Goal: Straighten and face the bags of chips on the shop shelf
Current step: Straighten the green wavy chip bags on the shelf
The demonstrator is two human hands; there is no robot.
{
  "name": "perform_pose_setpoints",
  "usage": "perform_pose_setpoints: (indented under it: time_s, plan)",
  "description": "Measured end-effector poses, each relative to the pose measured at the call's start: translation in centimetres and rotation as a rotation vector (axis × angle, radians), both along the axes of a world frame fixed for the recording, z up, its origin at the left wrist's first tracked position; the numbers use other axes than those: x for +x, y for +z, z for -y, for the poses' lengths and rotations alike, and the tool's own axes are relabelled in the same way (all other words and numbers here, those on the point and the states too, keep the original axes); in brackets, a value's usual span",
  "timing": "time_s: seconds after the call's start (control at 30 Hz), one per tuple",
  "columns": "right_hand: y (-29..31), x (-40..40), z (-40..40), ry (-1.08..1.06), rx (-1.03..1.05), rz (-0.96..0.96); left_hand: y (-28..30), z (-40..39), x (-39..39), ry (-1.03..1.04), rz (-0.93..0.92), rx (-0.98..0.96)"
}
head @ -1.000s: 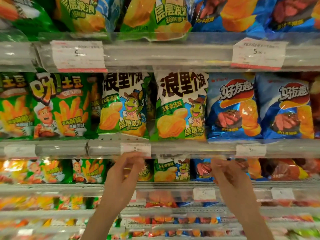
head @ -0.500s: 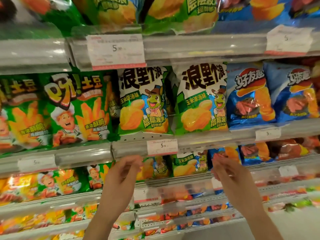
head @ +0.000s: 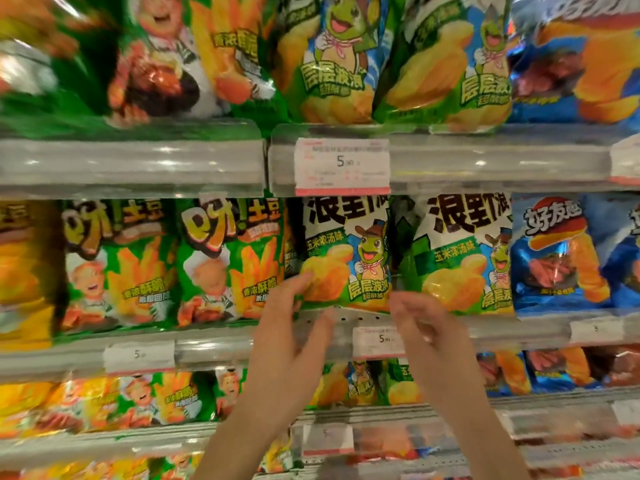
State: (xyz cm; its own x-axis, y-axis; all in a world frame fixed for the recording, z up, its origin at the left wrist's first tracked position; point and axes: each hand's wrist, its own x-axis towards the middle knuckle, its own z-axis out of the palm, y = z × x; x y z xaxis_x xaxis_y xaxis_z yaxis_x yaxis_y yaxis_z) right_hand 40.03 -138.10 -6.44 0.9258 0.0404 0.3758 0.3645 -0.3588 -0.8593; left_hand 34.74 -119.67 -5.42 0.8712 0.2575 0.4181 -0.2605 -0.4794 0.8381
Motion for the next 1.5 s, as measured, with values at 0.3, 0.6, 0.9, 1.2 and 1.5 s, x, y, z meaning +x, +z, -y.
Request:
perform_pose_setpoints:
  time_s: [0.3,0.6,0.9,1.2,1.5]
  plan:
    - [5.3,6.3,-3.8,0.083,0.022,-0.048,2.7,2.4,9.2,0.201,-0.081,0.020]
    - [6.2,9.9,-4.0,0.128,0.180,-0.268,4.5,1.8,12.9,0.166,-0.230,-0.203]
    - [6.3,9.8,-4.1,0.117,0.169,-0.306,4.1,1.9,12.1,0.100,-0.215,-0.190]
    - [6.1,9.5,-3.4,0.114,0.056,-0.277,3.0,1.7,10.8,0.191,-0.172,-0.037]
    - [5.9,9.5,-3.3,0.031,0.058,-0.227,2.3,2.6,11.2,0.204,-0.147,-0.031]
